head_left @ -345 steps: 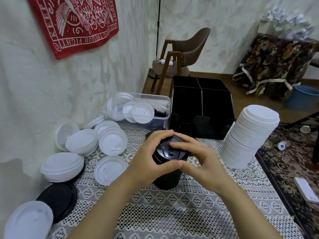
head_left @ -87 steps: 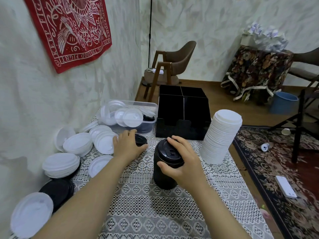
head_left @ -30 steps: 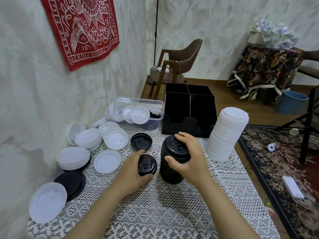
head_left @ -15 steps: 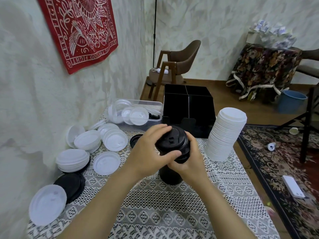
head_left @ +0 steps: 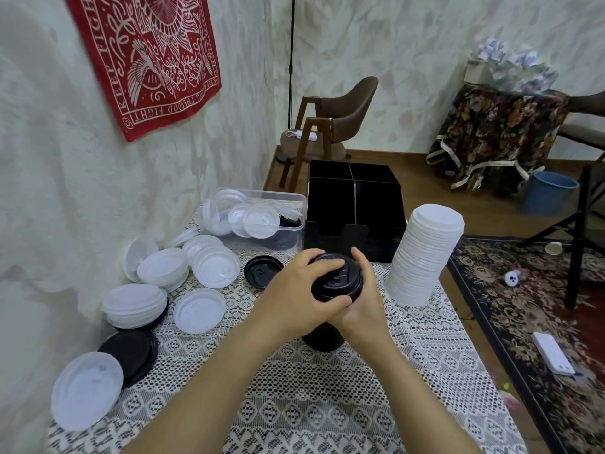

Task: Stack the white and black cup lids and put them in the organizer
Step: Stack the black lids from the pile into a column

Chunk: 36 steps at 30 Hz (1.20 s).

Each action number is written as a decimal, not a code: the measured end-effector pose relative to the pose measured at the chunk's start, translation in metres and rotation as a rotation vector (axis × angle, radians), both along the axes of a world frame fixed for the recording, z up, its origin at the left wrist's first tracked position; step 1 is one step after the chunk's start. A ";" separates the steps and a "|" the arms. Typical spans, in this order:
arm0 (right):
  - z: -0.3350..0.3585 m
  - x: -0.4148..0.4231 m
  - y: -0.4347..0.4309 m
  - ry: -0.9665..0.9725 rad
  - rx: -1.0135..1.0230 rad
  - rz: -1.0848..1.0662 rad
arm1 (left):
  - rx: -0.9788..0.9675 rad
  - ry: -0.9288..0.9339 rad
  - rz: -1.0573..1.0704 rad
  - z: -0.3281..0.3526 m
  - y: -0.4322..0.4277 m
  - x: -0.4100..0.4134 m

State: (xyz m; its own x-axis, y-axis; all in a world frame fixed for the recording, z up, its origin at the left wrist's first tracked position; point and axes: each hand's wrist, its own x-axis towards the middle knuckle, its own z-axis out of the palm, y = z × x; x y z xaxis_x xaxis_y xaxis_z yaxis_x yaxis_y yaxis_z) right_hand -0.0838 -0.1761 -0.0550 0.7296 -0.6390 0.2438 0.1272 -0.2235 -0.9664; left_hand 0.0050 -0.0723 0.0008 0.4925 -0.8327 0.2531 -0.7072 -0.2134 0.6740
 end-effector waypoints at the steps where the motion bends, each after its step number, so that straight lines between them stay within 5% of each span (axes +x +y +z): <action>1: 0.001 0.000 0.001 -0.004 0.001 0.001 | 0.004 0.016 -0.007 -0.001 0.000 0.001; 6: 0.005 -0.004 0.002 -0.001 -0.057 0.003 | -0.026 0.122 -0.033 -0.008 -0.001 -0.002; 14: 0.009 -0.001 0.001 0.100 -0.481 -0.070 | -0.092 0.161 -0.074 -0.016 0.001 -0.001; 19: 0.009 0.004 0.005 0.082 -0.515 -0.168 | -0.287 0.478 -0.058 -0.028 0.007 0.017; 22: 0.010 0.003 0.007 0.075 -0.509 -0.179 | -0.245 0.286 0.207 -0.047 0.002 0.037; 26: 0.010 0.003 0.007 0.074 -0.498 -0.174 | 0.231 -0.147 0.410 -0.075 -0.003 0.065; 30: 0.009 0.003 0.007 0.087 -0.492 -0.176 | 0.436 -0.138 0.404 -0.094 -0.006 0.078; 36: 0.008 0.003 0.007 0.072 -0.490 -0.182 | 0.350 -0.073 0.433 -0.101 -0.009 0.086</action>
